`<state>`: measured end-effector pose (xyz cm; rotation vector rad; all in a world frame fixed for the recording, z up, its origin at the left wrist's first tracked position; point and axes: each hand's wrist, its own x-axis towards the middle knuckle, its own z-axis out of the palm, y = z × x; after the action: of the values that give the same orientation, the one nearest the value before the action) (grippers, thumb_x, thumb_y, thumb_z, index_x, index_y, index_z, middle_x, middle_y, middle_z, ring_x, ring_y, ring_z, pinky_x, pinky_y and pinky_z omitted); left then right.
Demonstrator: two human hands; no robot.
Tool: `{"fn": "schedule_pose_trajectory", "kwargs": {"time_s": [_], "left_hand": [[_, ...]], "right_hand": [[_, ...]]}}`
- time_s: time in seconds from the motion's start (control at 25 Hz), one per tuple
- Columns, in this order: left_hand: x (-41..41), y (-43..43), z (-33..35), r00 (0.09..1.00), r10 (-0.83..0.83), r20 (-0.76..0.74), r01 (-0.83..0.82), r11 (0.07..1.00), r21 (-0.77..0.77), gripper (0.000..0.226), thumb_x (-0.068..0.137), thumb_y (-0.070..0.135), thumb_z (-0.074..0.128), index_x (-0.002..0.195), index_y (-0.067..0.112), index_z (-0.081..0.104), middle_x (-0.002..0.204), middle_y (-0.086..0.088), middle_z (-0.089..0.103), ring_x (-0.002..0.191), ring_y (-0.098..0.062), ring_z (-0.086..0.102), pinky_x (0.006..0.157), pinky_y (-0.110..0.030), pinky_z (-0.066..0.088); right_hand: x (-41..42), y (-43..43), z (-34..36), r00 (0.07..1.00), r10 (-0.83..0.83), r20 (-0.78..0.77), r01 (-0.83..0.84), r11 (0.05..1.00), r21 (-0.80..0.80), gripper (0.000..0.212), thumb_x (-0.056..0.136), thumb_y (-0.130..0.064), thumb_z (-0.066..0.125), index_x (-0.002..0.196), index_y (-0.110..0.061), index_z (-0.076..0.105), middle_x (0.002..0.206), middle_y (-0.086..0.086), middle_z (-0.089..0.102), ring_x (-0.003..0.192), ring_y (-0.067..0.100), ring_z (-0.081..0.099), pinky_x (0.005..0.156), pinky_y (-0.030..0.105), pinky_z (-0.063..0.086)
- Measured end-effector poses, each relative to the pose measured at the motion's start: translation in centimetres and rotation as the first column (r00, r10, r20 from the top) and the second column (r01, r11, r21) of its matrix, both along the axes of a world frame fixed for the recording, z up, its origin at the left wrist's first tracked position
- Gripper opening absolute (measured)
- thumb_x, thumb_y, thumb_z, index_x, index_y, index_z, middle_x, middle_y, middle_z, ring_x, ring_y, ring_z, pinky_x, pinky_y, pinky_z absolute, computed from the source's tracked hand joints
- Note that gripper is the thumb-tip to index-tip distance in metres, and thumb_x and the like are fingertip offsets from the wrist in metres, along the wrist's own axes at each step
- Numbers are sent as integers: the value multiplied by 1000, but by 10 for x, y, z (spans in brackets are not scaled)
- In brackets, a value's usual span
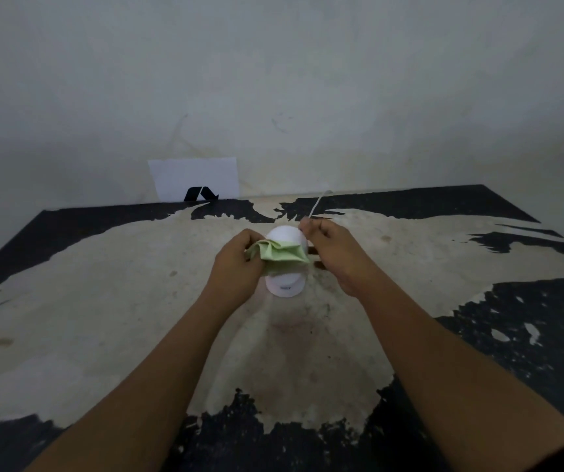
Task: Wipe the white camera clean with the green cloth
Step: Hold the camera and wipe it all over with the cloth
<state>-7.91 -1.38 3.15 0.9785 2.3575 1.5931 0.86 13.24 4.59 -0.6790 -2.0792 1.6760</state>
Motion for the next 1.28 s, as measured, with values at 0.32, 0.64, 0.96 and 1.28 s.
{"fn": "schedule_pose_trajectory", "kwargs": {"time_s": [0.32,0.64,0.96,1.28], "left_hand": [[5,11,57,976,-213,41,208,972,108,9,87,18,57,80,14,60,80,-5,64,73,-13,55,71,-29,46],[-25,24,9,976,-133,171,134,991,3,41,92,31,52,130,32,39,133,1,44,119,-22,46,94,-36,40],[-25,27,-9,928,-186,323,144,978,148,46,91,34,52,133,26,34,133,-2,48,108,-10,55,81,-20,48],[-26,29,-17,922,-150,356,112,986,125,54,90,41,50,140,34,30,150,-5,32,129,-19,38,96,-32,34]], "right_hand": [[29,-6,25,958,140,-249,-51,941,333,27,81,-9,68,105,-20,65,91,-11,67,78,-6,60,70,10,46],[1,24,13,960,-236,-152,274,909,314,12,81,-15,62,84,-8,53,70,0,54,60,13,46,56,30,37],[-29,-8,-7,995,90,-50,-61,906,419,29,96,-27,42,112,-19,65,104,-5,65,94,12,60,83,19,46],[-27,1,-43,998,60,32,-48,955,-293,123,41,-100,31,127,-16,57,128,10,64,119,22,58,110,46,37]]}}
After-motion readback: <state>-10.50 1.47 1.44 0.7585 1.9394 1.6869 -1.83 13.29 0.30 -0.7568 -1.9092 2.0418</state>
